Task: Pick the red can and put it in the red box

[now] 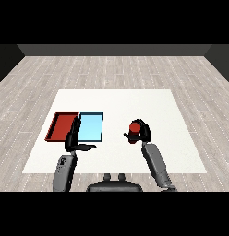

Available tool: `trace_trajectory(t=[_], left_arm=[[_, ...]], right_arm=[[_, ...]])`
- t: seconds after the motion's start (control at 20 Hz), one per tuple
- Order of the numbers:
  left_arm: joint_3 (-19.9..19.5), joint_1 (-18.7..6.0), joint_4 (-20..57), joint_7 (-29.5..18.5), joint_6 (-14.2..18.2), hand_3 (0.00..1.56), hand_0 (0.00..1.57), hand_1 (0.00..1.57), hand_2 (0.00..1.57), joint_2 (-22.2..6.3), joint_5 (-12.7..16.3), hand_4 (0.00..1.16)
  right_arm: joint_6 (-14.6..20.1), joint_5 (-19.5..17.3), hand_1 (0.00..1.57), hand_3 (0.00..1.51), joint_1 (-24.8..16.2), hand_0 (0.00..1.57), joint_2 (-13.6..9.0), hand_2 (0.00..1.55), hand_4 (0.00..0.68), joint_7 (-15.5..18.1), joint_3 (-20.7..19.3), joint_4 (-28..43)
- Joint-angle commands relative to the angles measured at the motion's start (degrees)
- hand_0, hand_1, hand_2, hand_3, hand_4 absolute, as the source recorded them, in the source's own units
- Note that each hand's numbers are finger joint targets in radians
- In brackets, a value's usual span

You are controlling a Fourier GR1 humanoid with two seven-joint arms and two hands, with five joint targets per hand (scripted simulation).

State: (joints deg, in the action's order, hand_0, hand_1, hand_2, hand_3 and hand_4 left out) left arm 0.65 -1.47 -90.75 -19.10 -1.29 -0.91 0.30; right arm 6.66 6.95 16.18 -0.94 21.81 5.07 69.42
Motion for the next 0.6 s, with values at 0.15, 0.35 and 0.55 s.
trace_trajectory(t=[0.15,0.35,0.55], left_arm=[[11.51,-3.77,1.27,4.55,6.93,0.0,0.0,0.0,0.0,0.88,-0.03,0.0],[10.28,-4.53,1.9,5.37,5.03,0.0,0.0,0.0,0.0,0.9,1.03,0.0],[17.51,-6.68,5.22,3.89,11.56,0.0,0.0,0.0,0.0,0.9,2.61,0.0]], right_arm=[[3.28,0.01,1.42,1.42,1.3,1.42,0.91,1.44,0.65,-3.84,1.68,4.92],[3.28,1.05,1.42,1.42,0.99,1.42,0.92,1.44,0.662,-3.13,3.59,6.58],[7.87,3.15,1.42,1.42,5.16,1.42,0.93,1.44,0.662,-2.03,6.93,2.43]])
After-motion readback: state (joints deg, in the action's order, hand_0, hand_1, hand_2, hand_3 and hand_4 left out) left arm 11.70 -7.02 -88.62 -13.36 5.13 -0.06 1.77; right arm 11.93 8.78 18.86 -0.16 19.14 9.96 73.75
